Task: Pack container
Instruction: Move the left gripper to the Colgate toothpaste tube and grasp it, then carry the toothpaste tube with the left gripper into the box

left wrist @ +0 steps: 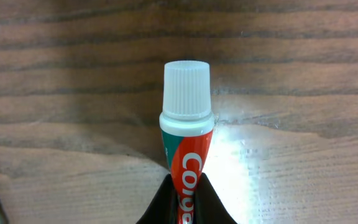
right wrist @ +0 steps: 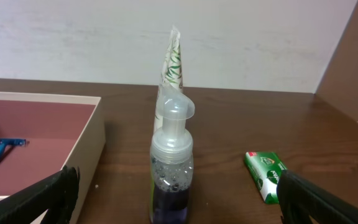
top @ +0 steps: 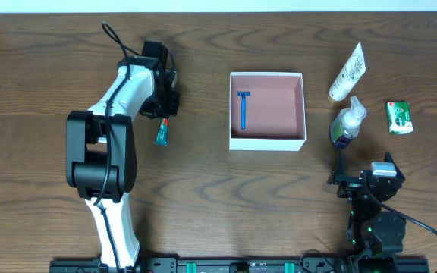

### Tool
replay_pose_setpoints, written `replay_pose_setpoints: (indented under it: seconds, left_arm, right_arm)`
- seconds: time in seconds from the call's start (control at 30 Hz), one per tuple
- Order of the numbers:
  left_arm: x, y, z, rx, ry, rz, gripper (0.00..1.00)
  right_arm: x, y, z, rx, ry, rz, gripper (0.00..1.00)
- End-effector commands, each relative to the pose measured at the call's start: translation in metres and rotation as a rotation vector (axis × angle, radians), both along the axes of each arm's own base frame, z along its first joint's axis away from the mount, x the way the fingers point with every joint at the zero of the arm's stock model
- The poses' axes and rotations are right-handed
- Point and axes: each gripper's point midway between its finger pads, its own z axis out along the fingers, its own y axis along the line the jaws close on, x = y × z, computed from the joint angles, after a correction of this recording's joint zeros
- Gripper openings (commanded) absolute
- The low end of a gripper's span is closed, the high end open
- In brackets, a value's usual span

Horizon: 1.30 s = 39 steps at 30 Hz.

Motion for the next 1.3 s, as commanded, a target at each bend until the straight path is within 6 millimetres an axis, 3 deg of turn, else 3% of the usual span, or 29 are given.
replay_pose_setpoints:
  seconds: [0.0,0.2,0.3,0.33,0.4,0.53,0.73,1.1,1.27]
  left_arm:
    - [0.021,-0.005,0.036,-0.004,-0.09,0.011,0.06]
    - [0.05,-0.036,0.132,-0.068,-0.324,0.032,0.06]
    - [0.047,-0.079,0.175,-0.157,-0.42,-0.006,0.06]
    - [0.038,-0.105,0.19,-0.187,-0.449,-0.038,0.06]
    - [0.026,-0.136,0.197,-0.219,-0.456,-0.072,0.06]
    - [0.0,-0.195,0.196,-0.252,-0.449,-0.127,0.06]
    - [-0.007,-0.237,0.185,-0.184,-0.523,-0.127,0.06]
    - [0.019,-0.225,0.117,-0.039,-0.48,-0.042,0.06]
    - [0.025,-0.217,0.096,-0.023,-0.446,0.0,0.06]
  right_arm:
    - [0.0,0.004,-0.001,-0.011,0.001,0.016,0.99]
    - [0.0,0.004,-0.001,-0.011,0.001,0.016,0.99]
    - [0.0,0.004,-0.001,-0.011,0.001,0.016,0.99]
    - [0.0,0.004,-0.001,-0.011,0.001,0.016,0.99]
    - [0.0,0.004,-0.001,-0.011,0.001,0.016,0.99]
    - [0.0,0.004,-0.001,-0.011,0.001,0.016,0.99]
    - [0.0,0.004,-0.001,-0.011,0.001,0.016,0.99]
    - [0.0,0.004,-0.001,-0.011,0.001,0.016,0.99]
    - [0.0,0.004,-0.001,-0.011,0.001,0.016,0.99]
